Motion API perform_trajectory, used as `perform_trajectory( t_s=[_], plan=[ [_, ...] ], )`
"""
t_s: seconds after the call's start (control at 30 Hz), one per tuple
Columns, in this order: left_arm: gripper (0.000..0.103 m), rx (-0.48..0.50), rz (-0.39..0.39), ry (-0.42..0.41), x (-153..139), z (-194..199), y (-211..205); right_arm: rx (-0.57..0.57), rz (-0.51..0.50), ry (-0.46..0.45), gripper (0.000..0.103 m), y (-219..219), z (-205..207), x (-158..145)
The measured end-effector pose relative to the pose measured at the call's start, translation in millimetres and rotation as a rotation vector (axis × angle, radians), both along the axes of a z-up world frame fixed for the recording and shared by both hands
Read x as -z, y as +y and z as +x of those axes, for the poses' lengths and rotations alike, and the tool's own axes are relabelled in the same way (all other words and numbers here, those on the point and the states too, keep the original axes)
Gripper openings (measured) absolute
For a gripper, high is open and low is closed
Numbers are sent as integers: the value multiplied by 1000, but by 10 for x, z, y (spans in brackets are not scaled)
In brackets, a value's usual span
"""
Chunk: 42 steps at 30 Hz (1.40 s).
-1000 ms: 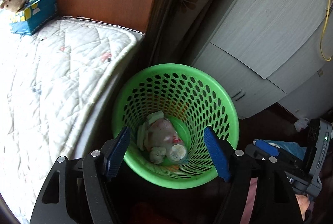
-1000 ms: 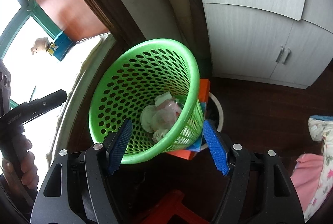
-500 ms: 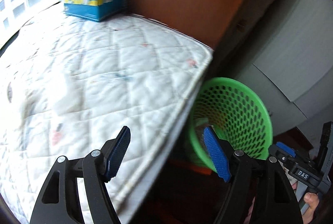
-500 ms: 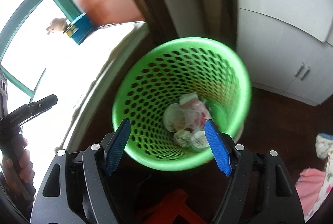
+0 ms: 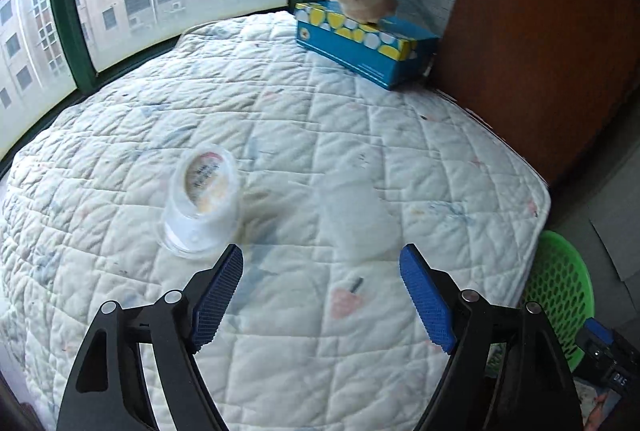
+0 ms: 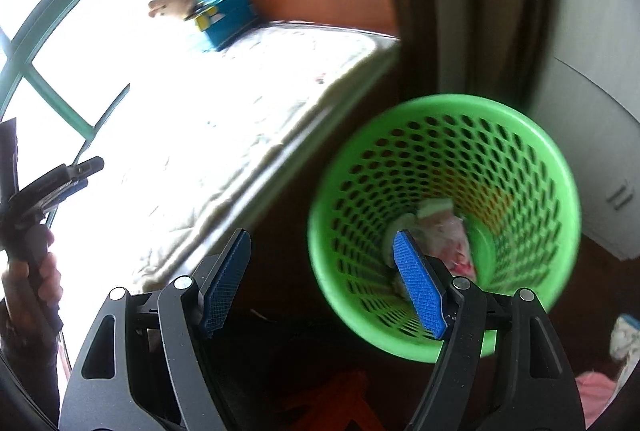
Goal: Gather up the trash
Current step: 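Move both tools back over the mattress toward the yogurt cup and box, then grasp yogurt cup with left tool while right tool grasps clear rectangular box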
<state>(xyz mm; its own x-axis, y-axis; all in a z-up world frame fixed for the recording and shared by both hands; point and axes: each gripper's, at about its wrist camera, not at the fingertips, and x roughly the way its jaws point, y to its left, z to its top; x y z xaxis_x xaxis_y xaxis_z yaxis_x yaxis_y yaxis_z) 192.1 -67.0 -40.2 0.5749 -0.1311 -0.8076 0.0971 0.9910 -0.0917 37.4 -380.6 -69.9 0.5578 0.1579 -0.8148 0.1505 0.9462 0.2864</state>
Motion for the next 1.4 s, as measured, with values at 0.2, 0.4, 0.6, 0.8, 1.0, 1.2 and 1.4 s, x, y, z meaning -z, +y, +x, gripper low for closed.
perform_trajectory(
  t_s=[0.2, 0.4, 0.6, 0.8, 1.0, 1.2, 1.4],
  plan=[
    [84, -74, 36, -4, 49, 296, 445, -63, -9, 3, 74, 281, 224, -22],
    [85, -60, 31, 38, 219, 561, 609, -118, -18, 4, 74, 507, 424, -52],
    [84, -41, -2, 75, 376, 723, 668, -179, -30, 0, 74, 773, 613, -89],
    [82, -17, -25, 87, 447, 785, 690, -222, -35, 0, 74, 972, 736, -80],
    [64, -8, -49, 102, 499, 834, 739, -254, -43, -4, 74, 1126, 824, -100],
    [43, 5, -103, 99, 450, 811, 799, -284, -52, -14, 74, 1266, 933, -138],
    [28, 24, -109, 66, 329, 772, 832, -334, -70, -20, 74, 1506, 1117, -137]
  ],
)
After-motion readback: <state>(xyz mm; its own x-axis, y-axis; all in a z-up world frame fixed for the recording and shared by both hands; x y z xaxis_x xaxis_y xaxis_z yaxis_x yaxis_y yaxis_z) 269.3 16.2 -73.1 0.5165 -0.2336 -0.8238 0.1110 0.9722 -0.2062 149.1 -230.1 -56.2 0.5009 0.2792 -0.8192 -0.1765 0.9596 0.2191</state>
